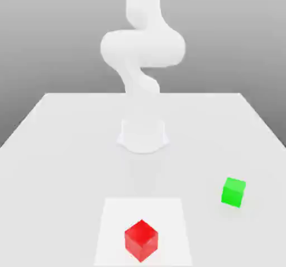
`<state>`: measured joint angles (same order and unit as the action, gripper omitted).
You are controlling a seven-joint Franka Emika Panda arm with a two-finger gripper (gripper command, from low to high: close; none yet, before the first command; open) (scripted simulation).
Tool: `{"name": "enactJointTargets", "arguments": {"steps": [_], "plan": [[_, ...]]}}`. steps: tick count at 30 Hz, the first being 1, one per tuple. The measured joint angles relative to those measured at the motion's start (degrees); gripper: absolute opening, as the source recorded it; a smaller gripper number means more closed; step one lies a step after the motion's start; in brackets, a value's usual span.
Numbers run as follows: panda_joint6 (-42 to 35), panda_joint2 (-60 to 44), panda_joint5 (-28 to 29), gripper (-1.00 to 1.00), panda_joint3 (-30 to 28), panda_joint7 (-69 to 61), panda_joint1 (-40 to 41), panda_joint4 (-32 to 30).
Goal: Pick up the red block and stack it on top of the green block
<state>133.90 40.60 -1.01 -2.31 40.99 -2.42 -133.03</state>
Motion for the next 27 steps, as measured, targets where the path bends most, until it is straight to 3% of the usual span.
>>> {"name": "enactJointTargets", "arguments": {"steps": [13,27], "plan": [[10.98,-27.53,-6.41,0.0,-8.91,-26.15,-9.47,-6.49],[25.39,-55.53,-6.44,0.0,-7.97,-45.03,-8.74,-11.45]]}}
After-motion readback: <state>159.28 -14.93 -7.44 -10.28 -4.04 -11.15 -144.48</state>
